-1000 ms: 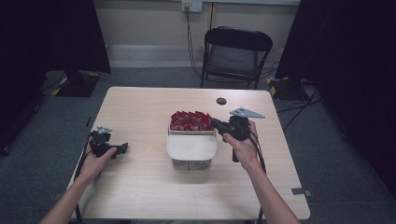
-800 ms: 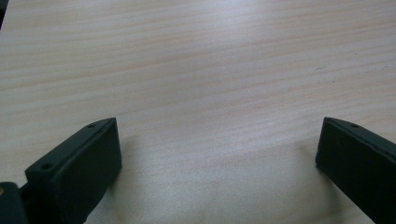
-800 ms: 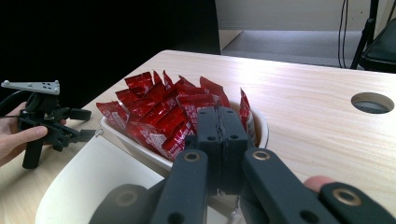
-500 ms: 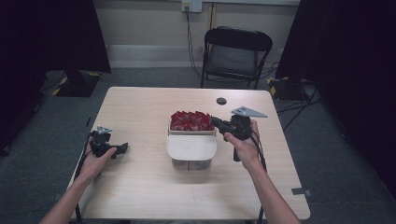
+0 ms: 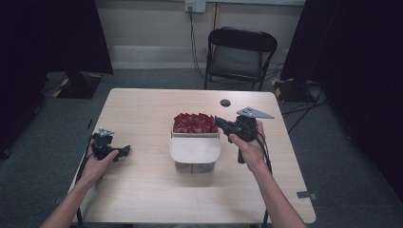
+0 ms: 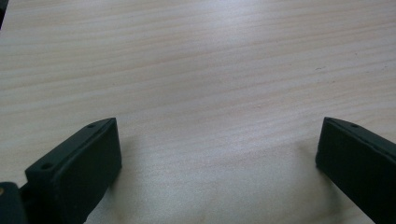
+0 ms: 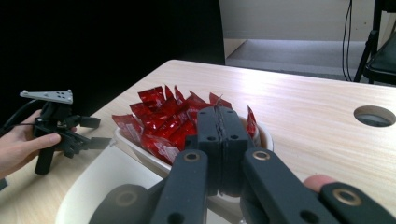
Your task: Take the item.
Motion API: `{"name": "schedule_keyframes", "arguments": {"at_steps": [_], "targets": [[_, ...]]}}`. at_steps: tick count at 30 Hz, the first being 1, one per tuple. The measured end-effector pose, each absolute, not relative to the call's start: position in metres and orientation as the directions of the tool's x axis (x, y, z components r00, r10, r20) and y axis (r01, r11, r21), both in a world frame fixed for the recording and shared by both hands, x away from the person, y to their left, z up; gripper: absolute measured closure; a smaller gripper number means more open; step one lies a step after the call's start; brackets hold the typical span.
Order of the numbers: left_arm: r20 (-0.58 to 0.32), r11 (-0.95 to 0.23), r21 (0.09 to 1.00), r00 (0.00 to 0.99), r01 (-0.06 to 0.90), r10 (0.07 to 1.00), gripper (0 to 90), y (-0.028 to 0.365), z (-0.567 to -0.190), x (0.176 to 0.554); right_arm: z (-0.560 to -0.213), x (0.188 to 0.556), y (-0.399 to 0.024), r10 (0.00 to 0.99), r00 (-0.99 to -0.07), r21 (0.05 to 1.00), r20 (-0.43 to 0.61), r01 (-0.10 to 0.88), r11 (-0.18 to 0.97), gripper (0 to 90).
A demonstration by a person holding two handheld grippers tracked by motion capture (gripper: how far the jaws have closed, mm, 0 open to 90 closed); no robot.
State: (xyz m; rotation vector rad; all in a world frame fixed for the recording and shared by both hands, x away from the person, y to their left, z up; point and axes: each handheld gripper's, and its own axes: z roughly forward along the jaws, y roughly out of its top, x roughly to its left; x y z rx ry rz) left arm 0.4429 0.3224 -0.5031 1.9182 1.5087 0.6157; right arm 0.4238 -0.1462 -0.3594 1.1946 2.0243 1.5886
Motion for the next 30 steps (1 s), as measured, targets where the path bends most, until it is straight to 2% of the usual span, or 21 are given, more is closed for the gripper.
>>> {"name": "schedule_keyframes", "arguments": {"at_steps": [30], "targets": [[-0.013,-0.161,0.711,0.241,0.684,0.970,0.0,0.322,-0.503,0.443,-0.338,0.417,-0.156,0.742,-0.618,0.925,0.262,0.379,-0.012,89.8]]}}
